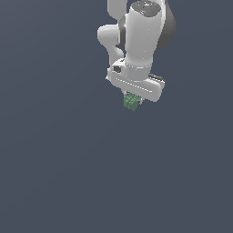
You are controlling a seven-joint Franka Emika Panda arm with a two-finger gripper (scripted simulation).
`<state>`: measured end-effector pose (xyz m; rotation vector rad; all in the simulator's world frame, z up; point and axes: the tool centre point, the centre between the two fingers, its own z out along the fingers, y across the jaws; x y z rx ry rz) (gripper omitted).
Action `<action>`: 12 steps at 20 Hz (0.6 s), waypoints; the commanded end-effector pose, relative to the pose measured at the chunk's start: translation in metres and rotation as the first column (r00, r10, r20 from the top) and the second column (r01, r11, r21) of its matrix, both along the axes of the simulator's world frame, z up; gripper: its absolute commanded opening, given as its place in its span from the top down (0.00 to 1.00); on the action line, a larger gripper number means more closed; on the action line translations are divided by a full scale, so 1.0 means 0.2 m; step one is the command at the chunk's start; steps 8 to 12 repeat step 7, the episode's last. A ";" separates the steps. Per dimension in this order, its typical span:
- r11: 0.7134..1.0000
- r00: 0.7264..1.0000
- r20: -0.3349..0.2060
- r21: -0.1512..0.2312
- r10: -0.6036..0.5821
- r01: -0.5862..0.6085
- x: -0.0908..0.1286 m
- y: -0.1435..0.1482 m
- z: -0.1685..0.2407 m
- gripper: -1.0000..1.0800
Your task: Pick up the object and move it to a goal position.
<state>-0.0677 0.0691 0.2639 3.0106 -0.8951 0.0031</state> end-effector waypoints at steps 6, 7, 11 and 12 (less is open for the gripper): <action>1.000 1.000 -0.002 0.001 0.000 0.000 0.00 0.04 0.10 1.00; 1.000 1.000 -0.002 0.001 0.000 0.000 0.00 0.04 0.10 1.00; 1.000 1.000 -0.002 0.001 0.000 0.000 0.00 0.04 0.10 1.00; 1.000 1.000 -0.002 0.001 0.000 0.000 0.00 0.04 0.10 1.00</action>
